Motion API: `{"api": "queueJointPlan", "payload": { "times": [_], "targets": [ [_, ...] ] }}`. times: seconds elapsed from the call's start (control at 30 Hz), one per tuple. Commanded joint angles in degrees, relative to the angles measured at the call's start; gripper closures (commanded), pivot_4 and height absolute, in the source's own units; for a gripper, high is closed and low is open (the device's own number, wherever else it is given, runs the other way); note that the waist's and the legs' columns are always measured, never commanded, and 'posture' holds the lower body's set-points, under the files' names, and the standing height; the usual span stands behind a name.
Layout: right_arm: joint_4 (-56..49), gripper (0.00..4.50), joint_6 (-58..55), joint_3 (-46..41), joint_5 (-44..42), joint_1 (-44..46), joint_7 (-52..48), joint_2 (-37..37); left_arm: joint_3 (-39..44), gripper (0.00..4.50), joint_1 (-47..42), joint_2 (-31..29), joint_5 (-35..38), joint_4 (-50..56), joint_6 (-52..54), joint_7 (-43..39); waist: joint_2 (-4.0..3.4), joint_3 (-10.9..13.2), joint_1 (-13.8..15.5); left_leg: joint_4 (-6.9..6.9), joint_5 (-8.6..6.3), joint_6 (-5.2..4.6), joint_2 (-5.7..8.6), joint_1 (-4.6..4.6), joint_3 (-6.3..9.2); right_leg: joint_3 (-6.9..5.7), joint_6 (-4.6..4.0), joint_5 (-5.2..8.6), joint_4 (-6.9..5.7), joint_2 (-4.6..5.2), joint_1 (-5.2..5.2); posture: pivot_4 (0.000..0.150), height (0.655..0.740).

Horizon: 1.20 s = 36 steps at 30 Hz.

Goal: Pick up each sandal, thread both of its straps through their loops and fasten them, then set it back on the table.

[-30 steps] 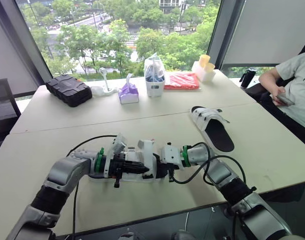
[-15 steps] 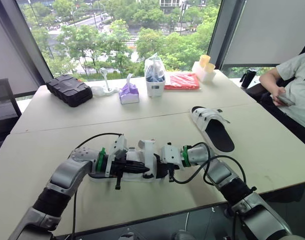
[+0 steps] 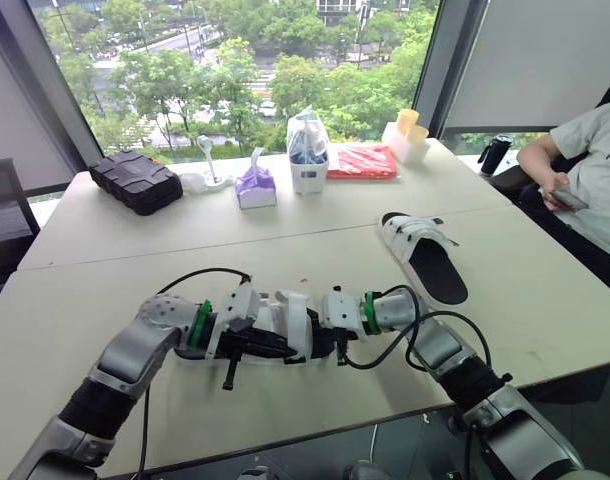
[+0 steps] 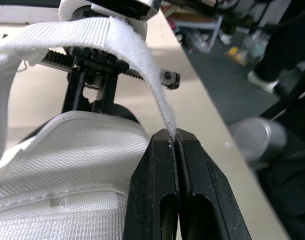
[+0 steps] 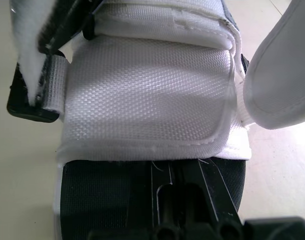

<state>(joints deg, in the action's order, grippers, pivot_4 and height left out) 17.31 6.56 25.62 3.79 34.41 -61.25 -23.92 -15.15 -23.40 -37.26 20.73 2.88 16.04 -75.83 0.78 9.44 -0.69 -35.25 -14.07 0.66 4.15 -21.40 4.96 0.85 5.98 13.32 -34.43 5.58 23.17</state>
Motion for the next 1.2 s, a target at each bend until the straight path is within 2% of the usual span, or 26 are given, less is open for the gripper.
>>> {"api": "queueJointPlan", "payload": {
  "times": [0.03,0.13,0.27,0.43,0.53,0.77,0.93,1.07,1.2],
  "targets": [
    [3.8,4.50,-3.0,1.9,3.6,-2.2,-0.3,-1.6,-2.9,4.44,1.7,-0.3,-4.2,-3.3,-1.0,0.2,-0.01,0.0,0.0,0.00,0.00,0.00,0.00,0.00,0.00,0.00,-0.01,-0.01,0.00,0.00,-0.01,0.150,0.7400],
    [4.0,4.50,-2.9,1.8,3.6,-2.1,-0.3,-1.6,-1.7,4.44,0.6,1.3,-5.6,-6.0,-3.6,3.0,-0.01,-0.1,0.1,0.00,0.01,-0.01,0.00,0.01,0.00,-0.01,0.00,0.00,0.01,0.00,-0.02,0.150,0.7400],
    [4.2,4.50,-2.8,1.9,3.7,-2.0,-0.3,-1.6,-2.6,4.44,2.1,-1.0,-2.5,-2.4,0.0,-1.9,-0.02,-0.1,0.0,-0.02,-0.01,0.02,-0.01,0.03,0.01,-0.02,0.14,0.08,0.04,0.00,-0.08,0.150,0.7400],
    [4.1,4.50,-2.8,1.9,3.7,-2.0,-0.3,-1.7,-1.4,4.44,2.2,-1.1,-2.5,-2.5,1.0,-0.7,-0.14,-0.2,0.0,0.06,0.01,-0.02,-0.02,0.03,0.01,-0.03,0.08,0.04,0.07,-0.01,-0.03,0.150,0.7400],
    [4.0,4.50,-2.8,1.9,3.7,-2.0,-0.3,-1.8,0.1,3.60,2.0,-1.6,-0.8,-1.8,3.7,-0.8,-0.14,-0.2,0.0,0.06,0.02,-0.03,-0.02,0.02,0.01,-0.05,-0.06,-0.06,0.06,-0.02,-0.01,0.150,0.7400],
    [4.0,4.50,-2.7,2.0,3.7,-2.3,-0.3,-1.9,5.3,0.04,4.8,-4.0,7.2,5.2,12.1,-0.3,-0.12,-0.1,-0.1,0.05,0.02,-0.03,-0.02,0.00,0.01,-0.05,0.02,-0.01,0.07,-0.02,0.00,0.150,0.7400],
    [3.6,4.50,-2.7,2.1,3.8,-2.8,-0.2,-1.8,10.6,0.01,9.5,-6.8,13.0,11.9,16.7,1.0,-0.13,-0.1,-0.1,0.06,0.01,-0.02,-0.05,-0.01,0.03,-0.04,0.16,0.08,0.07,-0.02,0.02,0.150,0.7400],
    [3.5,4.50,-2.7,2.0,3.8,-2.9,-0.3,-1.8,12.8,0.01,12.0,-8.0,15.6,15.1,18.8,2.0,-0.11,-0.1,0.0,0.06,0.00,0.01,-0.04,-0.02,0.03,-0.04,0.15,0.08,0.11,-0.01,0.04,0.150,0.7400],
    [3.9,4.50,-2.6,2.0,3.8,-2.7,-0.3,-1.7,15.1,0.01,18.2,-8.7,17.4,20.1,18.6,3.2,-0.12,-0.1,-0.1,0.07,-0.04,0.06,-0.05,-0.05,0.03,-0.02,0.12,0.07,0.13,0.00,0.04,0.150,0.7400]
  ]
}}
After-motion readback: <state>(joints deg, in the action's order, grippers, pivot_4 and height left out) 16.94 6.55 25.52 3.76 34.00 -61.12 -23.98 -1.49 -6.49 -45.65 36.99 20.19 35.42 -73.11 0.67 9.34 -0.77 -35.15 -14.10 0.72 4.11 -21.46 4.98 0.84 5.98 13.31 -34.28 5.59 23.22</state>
